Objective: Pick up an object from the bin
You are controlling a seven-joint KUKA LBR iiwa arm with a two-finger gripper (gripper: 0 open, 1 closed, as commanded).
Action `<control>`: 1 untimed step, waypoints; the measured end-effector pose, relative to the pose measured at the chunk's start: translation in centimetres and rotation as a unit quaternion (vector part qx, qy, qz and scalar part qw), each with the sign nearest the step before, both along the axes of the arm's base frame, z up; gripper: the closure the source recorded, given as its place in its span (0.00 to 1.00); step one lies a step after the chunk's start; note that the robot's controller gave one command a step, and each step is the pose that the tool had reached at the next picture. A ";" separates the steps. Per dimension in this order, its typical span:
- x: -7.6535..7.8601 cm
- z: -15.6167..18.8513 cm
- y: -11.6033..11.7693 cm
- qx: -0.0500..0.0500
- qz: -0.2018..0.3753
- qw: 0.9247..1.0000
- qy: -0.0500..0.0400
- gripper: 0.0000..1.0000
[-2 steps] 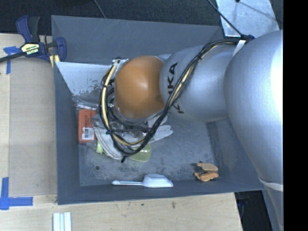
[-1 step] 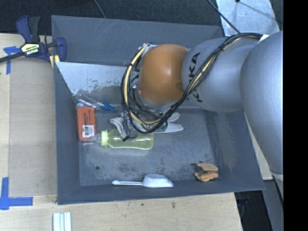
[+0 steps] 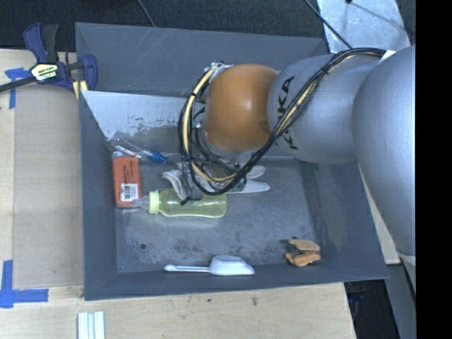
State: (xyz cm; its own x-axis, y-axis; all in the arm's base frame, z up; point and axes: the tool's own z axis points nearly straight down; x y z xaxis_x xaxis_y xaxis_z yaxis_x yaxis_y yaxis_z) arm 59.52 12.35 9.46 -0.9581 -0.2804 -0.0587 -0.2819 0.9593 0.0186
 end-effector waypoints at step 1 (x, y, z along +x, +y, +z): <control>-0.1 0.0 0.2 -0.002 0.000 1.000 0.000 1.00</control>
Offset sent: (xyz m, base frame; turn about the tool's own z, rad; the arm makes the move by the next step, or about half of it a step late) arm 0.0001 0.0000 0.0621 -0.0005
